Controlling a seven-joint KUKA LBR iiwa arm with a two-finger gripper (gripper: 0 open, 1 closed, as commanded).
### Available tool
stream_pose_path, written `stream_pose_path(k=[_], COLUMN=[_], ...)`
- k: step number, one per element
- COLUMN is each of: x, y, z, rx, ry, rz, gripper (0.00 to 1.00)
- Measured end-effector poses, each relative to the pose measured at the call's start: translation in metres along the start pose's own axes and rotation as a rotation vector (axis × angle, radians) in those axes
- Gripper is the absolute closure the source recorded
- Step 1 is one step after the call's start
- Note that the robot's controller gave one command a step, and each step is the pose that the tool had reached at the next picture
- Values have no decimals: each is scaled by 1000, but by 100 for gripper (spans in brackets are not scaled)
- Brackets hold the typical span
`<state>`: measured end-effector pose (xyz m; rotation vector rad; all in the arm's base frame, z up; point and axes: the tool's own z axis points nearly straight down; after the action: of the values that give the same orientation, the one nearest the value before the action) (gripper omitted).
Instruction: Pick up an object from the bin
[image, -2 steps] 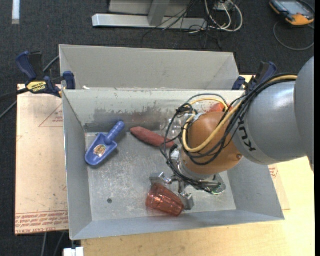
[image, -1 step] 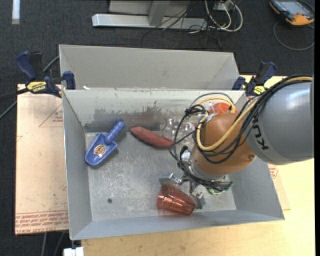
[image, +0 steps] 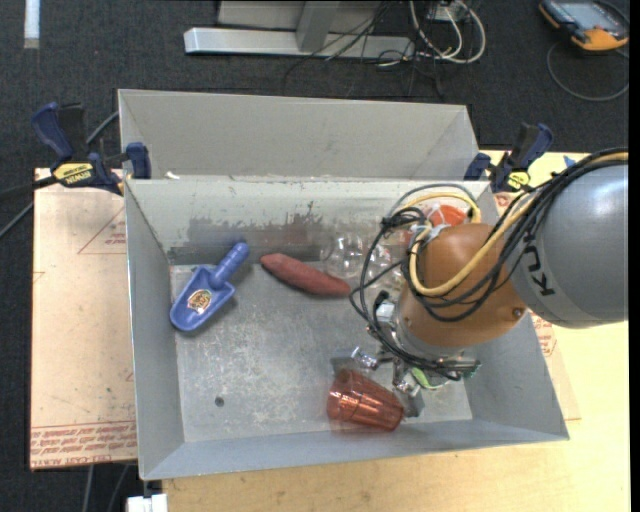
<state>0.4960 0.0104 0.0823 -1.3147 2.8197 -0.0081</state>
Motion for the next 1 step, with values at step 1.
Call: stream_pose_path(k=[1], x=[-4], y=[7], z=[-19], rx=[-6], ry=[12], rz=[14], gripper=[100])
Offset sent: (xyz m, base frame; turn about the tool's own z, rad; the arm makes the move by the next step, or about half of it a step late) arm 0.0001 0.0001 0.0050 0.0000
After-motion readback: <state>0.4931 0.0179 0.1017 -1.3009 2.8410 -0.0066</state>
